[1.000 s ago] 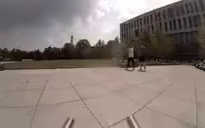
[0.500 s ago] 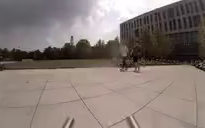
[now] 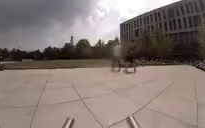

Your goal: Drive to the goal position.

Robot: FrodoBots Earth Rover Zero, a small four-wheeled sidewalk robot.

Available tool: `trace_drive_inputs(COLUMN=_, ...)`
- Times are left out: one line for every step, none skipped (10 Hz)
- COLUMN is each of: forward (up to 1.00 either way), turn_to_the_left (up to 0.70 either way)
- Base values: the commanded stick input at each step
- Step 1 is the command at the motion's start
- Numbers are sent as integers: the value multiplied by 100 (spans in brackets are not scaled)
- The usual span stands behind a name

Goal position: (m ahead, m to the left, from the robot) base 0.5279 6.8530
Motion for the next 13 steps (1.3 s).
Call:
trace_drive_inputs(forward=0, turn_to_the_left=0)
trace_drive_inputs(forward=0, turn_to_the_left=0)
trace_drive_inputs(forward=0, turn_to_the_left=0)
trace_drive_inputs(forward=3, turn_to_the_left=0)
trace_drive_inputs(forward=4, turn_to_the_left=0)
trace_drive_inputs(forward=4, turn_to_the_left=0)
trace_drive_inputs(forward=4, turn_to_the_left=0)
trace_drive_inputs(forward=3, turn_to_the_left=0)
trace_drive_inputs(forward=1, turn_to_the_left=0)
trace_drive_inputs(forward=4, turn_to_the_left=0)
trace_drive_inputs(forward=4, turn_to_the_left=0)
trace_drive_inputs(forward=4, turn_to_the_left=0)
trace_drive_inputs(forward=4, turn_to_the_left=0)
